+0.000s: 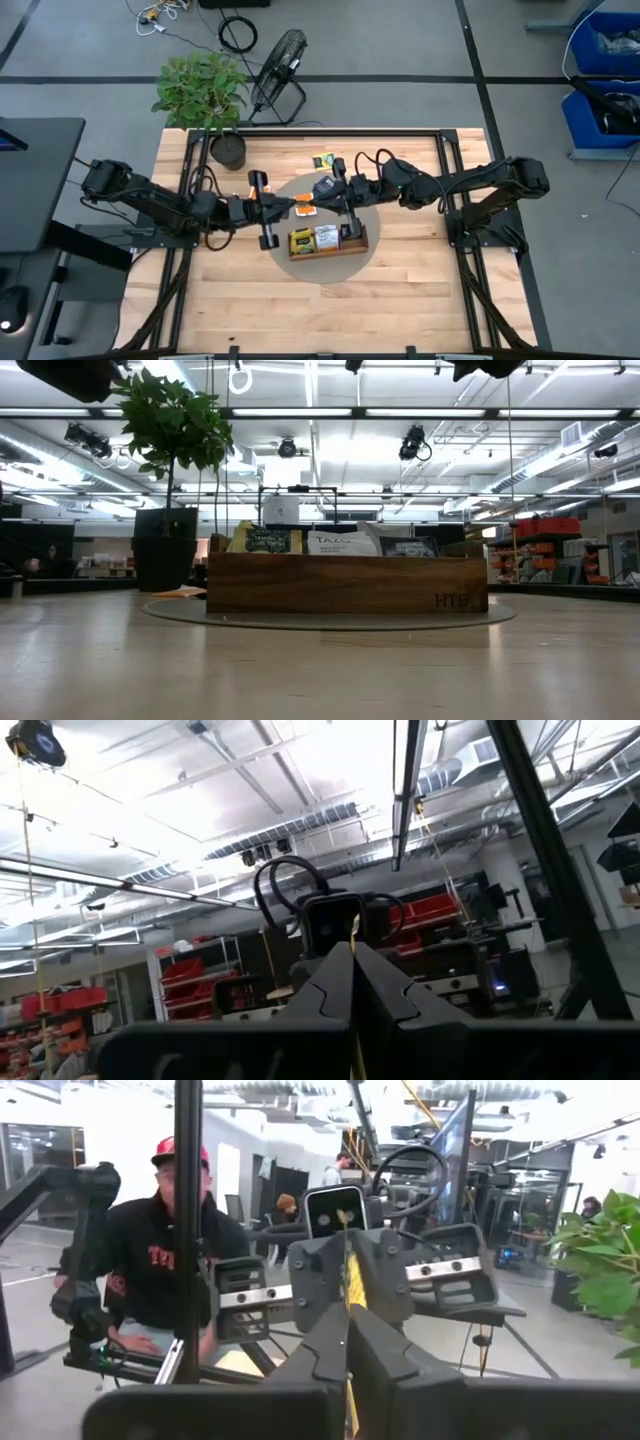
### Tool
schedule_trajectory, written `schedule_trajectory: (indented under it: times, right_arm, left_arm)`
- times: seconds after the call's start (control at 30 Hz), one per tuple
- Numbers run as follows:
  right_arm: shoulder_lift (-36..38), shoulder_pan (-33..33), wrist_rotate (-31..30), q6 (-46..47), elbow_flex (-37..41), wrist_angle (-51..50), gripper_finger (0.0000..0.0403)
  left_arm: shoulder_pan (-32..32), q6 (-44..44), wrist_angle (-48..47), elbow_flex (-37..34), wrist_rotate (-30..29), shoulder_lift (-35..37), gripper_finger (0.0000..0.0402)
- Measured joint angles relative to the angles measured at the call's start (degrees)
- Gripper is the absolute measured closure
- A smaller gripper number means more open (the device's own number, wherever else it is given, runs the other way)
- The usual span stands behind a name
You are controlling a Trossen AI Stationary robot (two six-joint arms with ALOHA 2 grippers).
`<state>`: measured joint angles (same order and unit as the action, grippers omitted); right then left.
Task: Pick & Place Tea
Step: Put the yellow tea bag into the left section of the wooden organizer
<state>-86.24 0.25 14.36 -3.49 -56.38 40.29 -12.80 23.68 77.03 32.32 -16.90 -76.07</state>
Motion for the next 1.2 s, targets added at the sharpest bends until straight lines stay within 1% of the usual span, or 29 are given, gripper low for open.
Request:
schedule_trajectory:
  times: [0.17,0.27,0.37,0.5,0.6,0.77,0.87,1.0,1.2]
  right_arm:
    - [0.0,-0.2,0.3,-0.2,0.0,-1.3,0.0399]
    - [1.2,-0.7,0.2,-0.2,0.0,-4.8,0.0401]
    - [3.2,-1.3,-0.9,-0.6,0.0,-9.3,0.0401]
    - [6.4,-1.5,-1.9,-1.5,0.0,-15.5,0.0402]
    - [8.4,-1.9,-1.9,-1.2,0.0,-21.8,0.0402]
    - [8.6,-3.2,-3.5,-0.3,0.0,-30.0,0.0402]
    - [8.1,-3.3,-4.2,-0.3,0.0,-32.0,0.0402]
    - [8.1,-3.1,-4.4,-0.4,0.0,-31.3,0.0403]
    - [6.8,-2.1,-4.5,0.5,0.0,-30.4,0.0403]
  left_arm:
    - [0.5,0.1,-1.2,0.0,-0.6,0.0,0.0397]
    - [0.5,0.2,-2.9,0.0,-3.1,0.0,0.0382]
    - [0.5,0.3,-4.5,0.0,-5.7,0.0,0.0356]
    - [0.5,0.2,-7.0,0.0,-7.4,0.0,0.0314]
    - [-0.1,0.2,-9.5,0.0,-10.6,0.0,0.0283]
    - [-1.7,-0.6,-14.5,0.0,-15.2,0.0,0.0235]
    - [-2.5,-3.2,-19.4,0.0,-17.6,0.3,0.0212]
    - [-2.9,-7.5,-26.4,0.0,-19.0,2.4,0.0189]
    - [-2.9,-13.1,-32.2,0.0,-19.5,7.1,0.0182]
